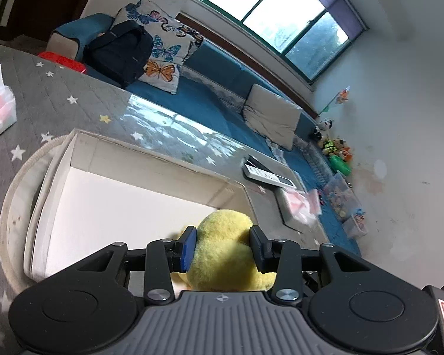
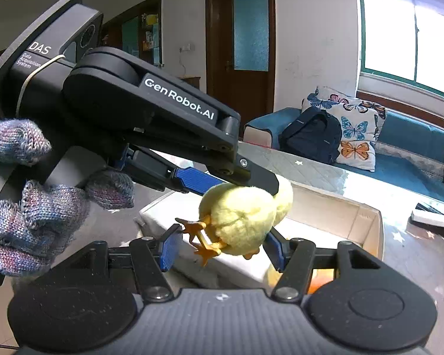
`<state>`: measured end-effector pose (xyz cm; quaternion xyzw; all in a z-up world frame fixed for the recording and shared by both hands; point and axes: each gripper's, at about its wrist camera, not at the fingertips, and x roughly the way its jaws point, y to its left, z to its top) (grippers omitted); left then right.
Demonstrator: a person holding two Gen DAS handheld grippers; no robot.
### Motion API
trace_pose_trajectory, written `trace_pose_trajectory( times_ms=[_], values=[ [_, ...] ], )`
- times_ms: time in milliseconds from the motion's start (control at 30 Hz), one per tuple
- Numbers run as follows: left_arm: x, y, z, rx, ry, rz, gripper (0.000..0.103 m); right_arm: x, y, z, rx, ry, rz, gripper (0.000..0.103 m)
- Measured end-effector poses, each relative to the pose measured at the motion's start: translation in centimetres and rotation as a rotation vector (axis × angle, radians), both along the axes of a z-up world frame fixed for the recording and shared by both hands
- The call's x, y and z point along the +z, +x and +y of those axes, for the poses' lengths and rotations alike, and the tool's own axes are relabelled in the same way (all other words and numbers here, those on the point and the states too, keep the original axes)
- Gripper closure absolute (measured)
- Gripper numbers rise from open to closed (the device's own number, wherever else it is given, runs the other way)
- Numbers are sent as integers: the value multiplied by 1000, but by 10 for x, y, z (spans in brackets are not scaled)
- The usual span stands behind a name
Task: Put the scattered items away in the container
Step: 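Lift the chick with the left gripper and carry it into the shoebox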
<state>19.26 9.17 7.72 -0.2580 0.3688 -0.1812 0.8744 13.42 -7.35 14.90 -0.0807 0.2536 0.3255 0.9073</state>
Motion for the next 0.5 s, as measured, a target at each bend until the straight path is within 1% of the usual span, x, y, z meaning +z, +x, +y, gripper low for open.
trace_pose_trajectory(
  times_ms=[100, 267, 500],
  values=[
    [-8, 17, 1, 14, 7, 12, 61, -5, 24, 0, 19, 1, 32, 43],
    [-29, 39, 8, 46, -10, 77, 61, -19, 56, 1, 38, -1, 96, 43],
    [-50, 53, 12, 59, -30, 141, 61, -40, 75, 2, 54, -9, 158, 42]
  ],
)
